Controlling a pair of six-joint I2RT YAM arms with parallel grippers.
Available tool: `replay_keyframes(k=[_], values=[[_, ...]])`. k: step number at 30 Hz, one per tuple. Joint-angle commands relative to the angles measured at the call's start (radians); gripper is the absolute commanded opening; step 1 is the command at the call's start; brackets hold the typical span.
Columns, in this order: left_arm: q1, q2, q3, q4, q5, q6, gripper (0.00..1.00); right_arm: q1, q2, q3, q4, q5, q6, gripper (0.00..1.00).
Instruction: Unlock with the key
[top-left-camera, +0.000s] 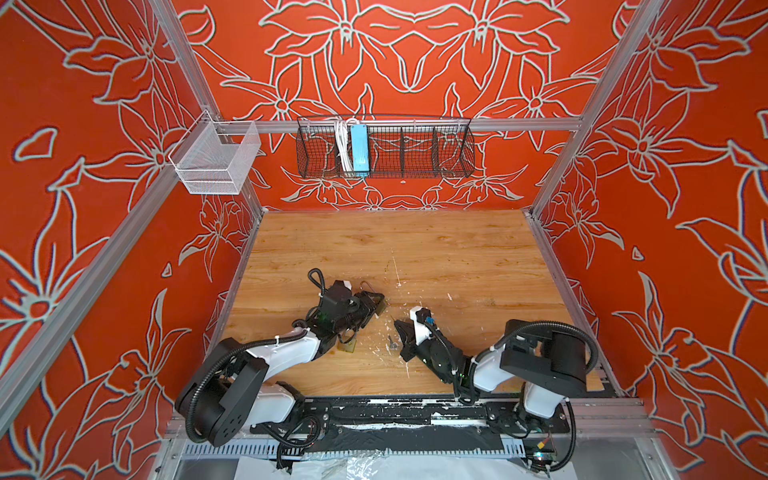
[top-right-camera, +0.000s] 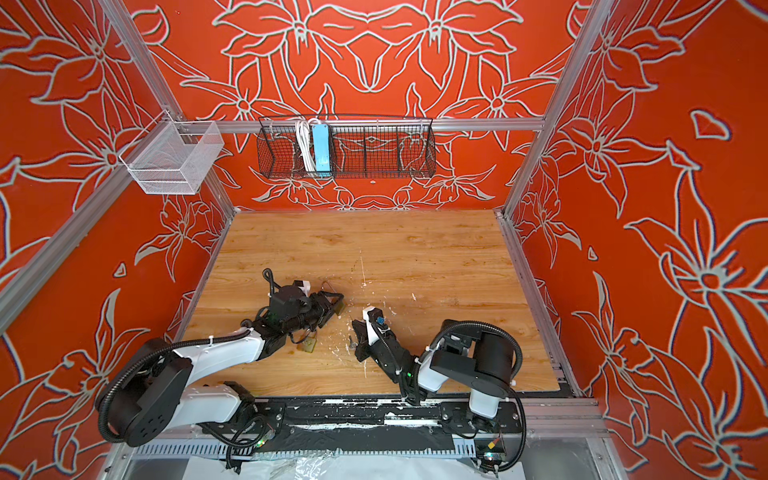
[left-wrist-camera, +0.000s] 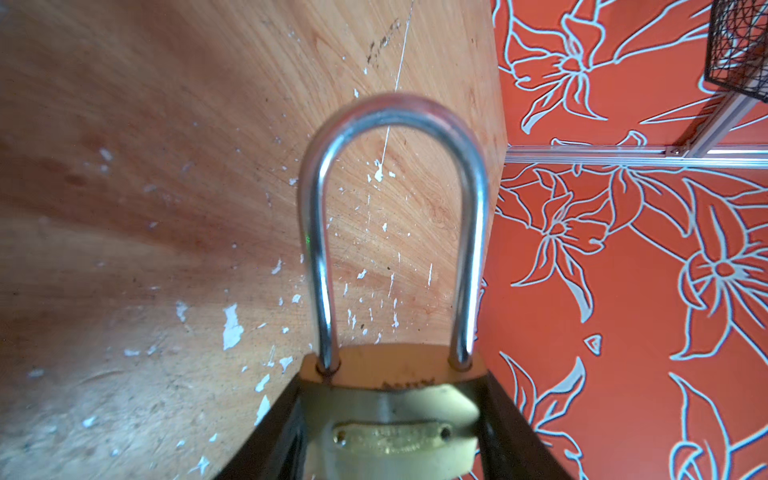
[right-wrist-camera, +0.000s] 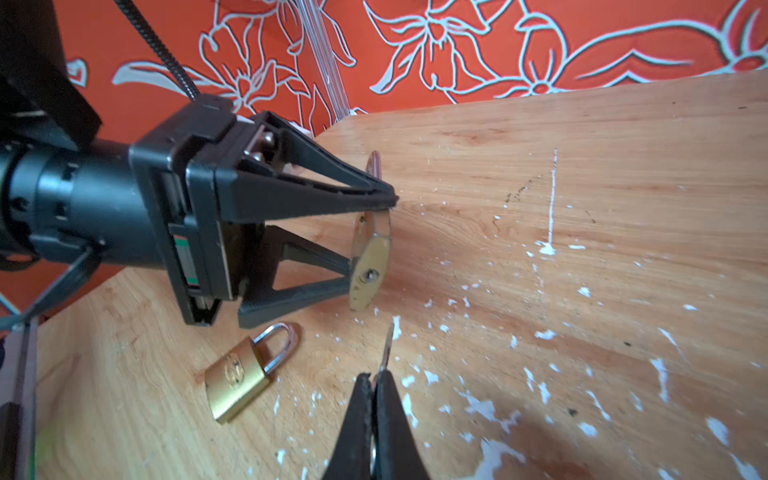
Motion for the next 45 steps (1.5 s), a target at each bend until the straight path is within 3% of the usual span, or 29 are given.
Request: replay_keyframes(k=[1, 8, 45], values=[[0.007, -0.024, 0.014, 0.065, -0.016, 0.017, 0.0, 0.028, 0.001, 0.025, 0.064, 0.028, -0.012, 0.0], [0.01, -0.004, 0.028, 0.081, 0.025, 0.049, 0.0, 0.059, -0.038, -0.01, 0.064, 0.071, -0.002, 0.0], [0.012, -0.008, 0.032, 0.09, 0.05, 0.053, 0.0, 0.065, -0.107, -0.047, 0.064, 0.056, -0.036, 0.0]])
